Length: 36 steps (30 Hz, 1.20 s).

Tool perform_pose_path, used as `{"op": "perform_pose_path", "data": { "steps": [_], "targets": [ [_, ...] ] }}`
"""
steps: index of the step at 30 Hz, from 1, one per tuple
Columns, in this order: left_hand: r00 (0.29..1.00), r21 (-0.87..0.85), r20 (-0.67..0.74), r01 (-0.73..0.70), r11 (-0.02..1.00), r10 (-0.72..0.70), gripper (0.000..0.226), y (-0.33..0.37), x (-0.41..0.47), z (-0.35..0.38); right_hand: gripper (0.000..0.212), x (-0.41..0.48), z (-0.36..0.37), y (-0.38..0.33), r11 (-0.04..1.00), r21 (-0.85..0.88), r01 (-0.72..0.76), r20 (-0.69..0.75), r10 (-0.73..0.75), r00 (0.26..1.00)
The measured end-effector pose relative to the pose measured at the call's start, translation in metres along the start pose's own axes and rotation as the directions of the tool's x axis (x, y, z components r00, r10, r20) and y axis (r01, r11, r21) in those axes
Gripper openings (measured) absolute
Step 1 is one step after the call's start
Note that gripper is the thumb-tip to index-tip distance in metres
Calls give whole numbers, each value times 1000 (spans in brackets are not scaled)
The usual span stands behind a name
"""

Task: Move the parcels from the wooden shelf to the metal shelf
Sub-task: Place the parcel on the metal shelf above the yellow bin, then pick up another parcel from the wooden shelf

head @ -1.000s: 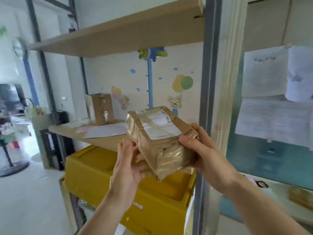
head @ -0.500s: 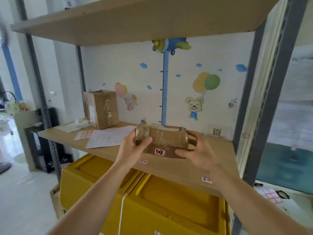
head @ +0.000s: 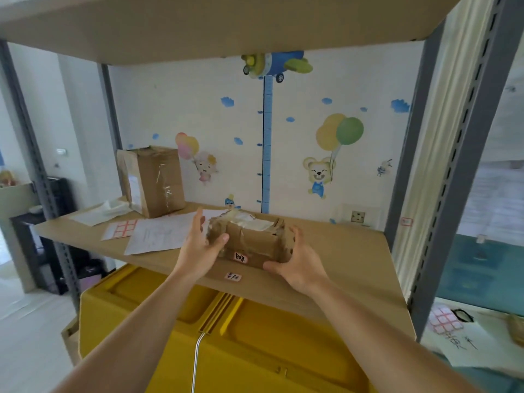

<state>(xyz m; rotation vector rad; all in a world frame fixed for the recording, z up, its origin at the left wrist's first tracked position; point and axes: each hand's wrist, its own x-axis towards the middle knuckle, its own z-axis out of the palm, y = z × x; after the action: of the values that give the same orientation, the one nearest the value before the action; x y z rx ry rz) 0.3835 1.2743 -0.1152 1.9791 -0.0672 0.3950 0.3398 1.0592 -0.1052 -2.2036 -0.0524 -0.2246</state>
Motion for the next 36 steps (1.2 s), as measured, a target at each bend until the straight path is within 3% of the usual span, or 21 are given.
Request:
{"op": "perform_pose_path", "data": {
  "steps": [3, 7, 11, 19, 23, 29, 32, 36],
  "targets": [
    [963, 98, -81, -248, 964, 256, 74, 29, -32, -8, 97, -28, -25, -6, 989, -45, 143, -37, -144, 989],
    [855, 37, 71, -517, 855, 514, 60, 84, -89, 8, 92, -87, -86, 0, 959, -82, 272, -75, -278, 958],
    [759, -86, 163, -626, 775, 631, 61, 142, -149, 65, 89, -156, -170, 26, 947, -120, 296, -212, -316, 925],
    [584, -372, 284, -664, 649, 761, 58, 267, -275, 248, 85, -322, -368, 126, 943, -306, 132, -505, -278, 817],
    [422, -543, 281, -670, 506, 862, 57, 348, -361, 351, 82, -422, -464, 172, 933, -359, 8, -628, -248, 737],
    [228, -751, 293, -546, 371, 929, 50, 456, -469, 477, 76, -536, -586, 217, 925, -346, -154, -780, -193, 595],
    [181, -782, 317, -505, 365, 931, 52, 494, -498, 533, 75, -562, -635, 245, 917, -353, -185, -813, -203, 546],
    [180, -815, 351, -424, 395, 919, 53, 536, -520, 613, 75, -570, -694, 296, 907, -342, -246, -836, -174, 520]
  ]
}}
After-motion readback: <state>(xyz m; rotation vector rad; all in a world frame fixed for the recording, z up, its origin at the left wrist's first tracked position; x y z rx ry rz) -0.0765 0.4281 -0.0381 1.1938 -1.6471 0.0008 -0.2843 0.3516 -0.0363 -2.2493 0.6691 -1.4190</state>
